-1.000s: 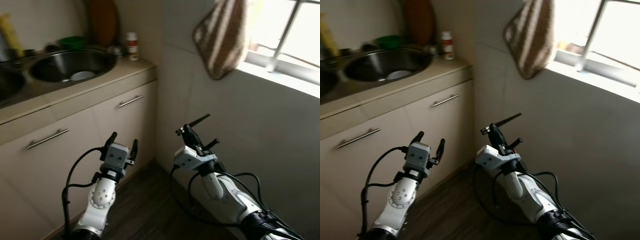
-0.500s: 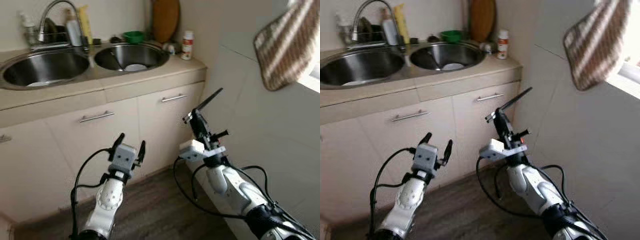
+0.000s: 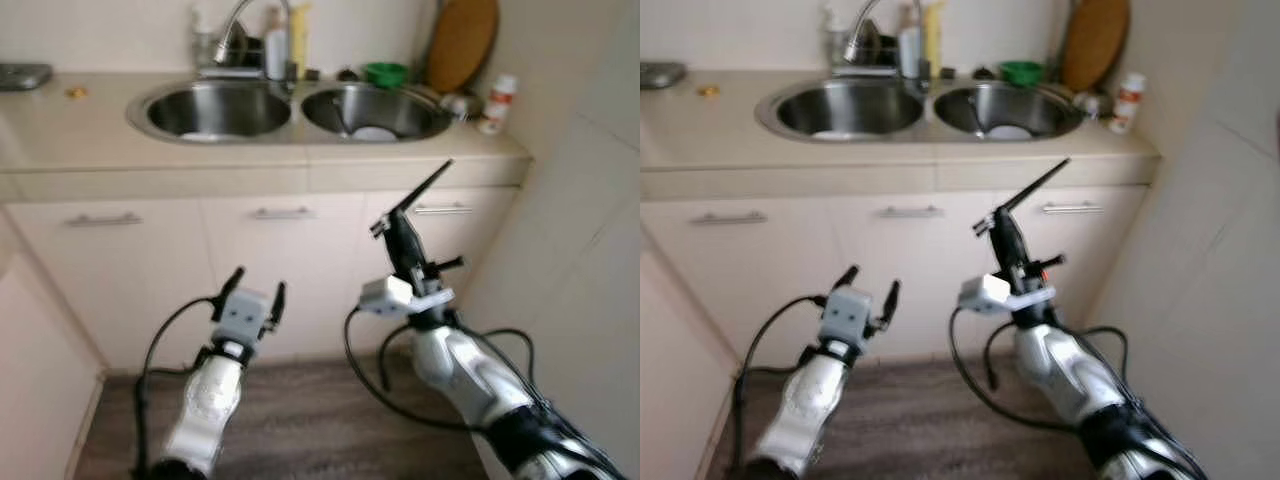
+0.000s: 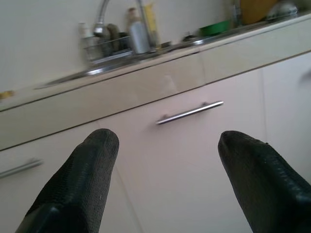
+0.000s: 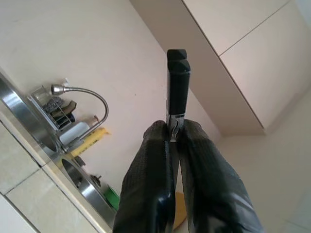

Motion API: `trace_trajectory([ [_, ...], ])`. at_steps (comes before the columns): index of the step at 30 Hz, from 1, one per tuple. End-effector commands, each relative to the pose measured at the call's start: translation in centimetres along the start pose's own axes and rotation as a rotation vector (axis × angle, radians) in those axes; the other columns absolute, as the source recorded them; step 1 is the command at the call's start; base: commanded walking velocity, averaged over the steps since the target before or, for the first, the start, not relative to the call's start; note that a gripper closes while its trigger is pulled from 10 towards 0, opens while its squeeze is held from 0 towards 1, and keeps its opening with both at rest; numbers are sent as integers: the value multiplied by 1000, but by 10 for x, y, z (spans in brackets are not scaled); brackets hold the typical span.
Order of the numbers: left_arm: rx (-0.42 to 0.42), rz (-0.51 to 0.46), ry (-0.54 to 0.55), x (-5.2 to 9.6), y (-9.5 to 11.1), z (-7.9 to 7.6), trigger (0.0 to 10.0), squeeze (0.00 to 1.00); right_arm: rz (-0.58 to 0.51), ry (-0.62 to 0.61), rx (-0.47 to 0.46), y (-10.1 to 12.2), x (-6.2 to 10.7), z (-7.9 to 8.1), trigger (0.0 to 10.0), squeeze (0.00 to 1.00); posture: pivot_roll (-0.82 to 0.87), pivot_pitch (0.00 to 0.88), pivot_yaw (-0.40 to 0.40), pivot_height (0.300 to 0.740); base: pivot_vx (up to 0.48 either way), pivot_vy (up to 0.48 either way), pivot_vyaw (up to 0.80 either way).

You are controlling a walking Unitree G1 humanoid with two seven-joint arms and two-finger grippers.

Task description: Kitchen organization

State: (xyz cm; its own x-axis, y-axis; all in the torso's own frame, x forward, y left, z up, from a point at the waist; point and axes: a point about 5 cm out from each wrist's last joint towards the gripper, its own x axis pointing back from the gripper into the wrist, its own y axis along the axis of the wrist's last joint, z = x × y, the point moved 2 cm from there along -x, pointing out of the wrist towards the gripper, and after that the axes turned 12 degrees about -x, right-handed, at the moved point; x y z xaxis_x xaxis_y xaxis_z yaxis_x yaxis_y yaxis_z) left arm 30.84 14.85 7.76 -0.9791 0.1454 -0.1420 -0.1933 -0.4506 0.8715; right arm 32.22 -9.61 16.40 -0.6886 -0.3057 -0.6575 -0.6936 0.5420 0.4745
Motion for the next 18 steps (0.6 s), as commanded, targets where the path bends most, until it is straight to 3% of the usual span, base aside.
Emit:
trace_trajectory([
  [1,18,-29,-20,-3,8,-9,10000,0,32,-40,9,-9,0,-11,10000,0,74,0,-42,740,0,0,0],
  [6,19,-34,-13,-3,9,-8,10000,0,36,-39,-9,-9,0,-11,10000,0,79,0,-44,740,0,102,0],
  [18,7,-57,-6,-6,13,-5,10000,0,21,-66,-25,-8,-5,-14,10000,0,82,0,-41,740,0,425,0],
])
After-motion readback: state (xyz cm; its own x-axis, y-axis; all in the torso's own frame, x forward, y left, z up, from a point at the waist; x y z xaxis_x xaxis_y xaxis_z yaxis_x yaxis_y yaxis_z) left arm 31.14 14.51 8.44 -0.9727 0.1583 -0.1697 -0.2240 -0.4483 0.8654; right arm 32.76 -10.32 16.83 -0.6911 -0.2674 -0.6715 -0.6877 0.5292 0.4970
